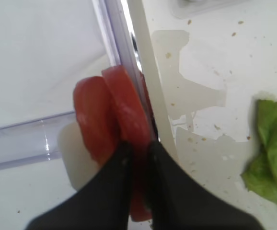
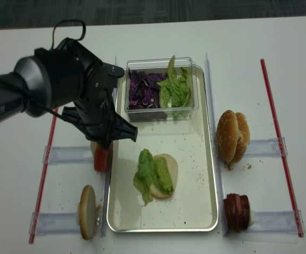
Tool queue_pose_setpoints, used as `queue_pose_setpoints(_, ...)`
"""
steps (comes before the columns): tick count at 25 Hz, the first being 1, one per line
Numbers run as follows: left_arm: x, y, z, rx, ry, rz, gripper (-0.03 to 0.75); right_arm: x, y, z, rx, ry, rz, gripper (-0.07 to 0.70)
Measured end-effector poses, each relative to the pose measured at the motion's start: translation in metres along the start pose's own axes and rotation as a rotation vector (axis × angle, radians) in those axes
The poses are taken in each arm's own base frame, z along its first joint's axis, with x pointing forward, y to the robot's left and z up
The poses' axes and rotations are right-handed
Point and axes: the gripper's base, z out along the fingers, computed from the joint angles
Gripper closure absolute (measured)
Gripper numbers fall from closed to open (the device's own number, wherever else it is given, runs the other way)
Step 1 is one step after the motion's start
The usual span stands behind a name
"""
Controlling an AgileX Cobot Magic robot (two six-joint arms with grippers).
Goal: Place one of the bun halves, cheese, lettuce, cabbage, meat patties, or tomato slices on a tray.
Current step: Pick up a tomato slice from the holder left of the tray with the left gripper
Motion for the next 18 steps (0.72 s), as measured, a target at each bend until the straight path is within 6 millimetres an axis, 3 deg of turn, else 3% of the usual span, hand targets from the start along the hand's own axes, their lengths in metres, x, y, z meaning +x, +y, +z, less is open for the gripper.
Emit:
queue_pose_setpoints(11, 0.002, 0.003, -0.018, 0.010, -0.039, -0.002, 0.664, 0.000, 0.000, 0.000, 0.000, 0.000, 0.000, -0.048)
queue_pose_setpoints(18, 0.006, 0.008, -0.042, 0.024, -0.091, 0.000, 0.665, 0.000, 0.000, 0.000, 0.000, 0.000, 0.000, -0.048)
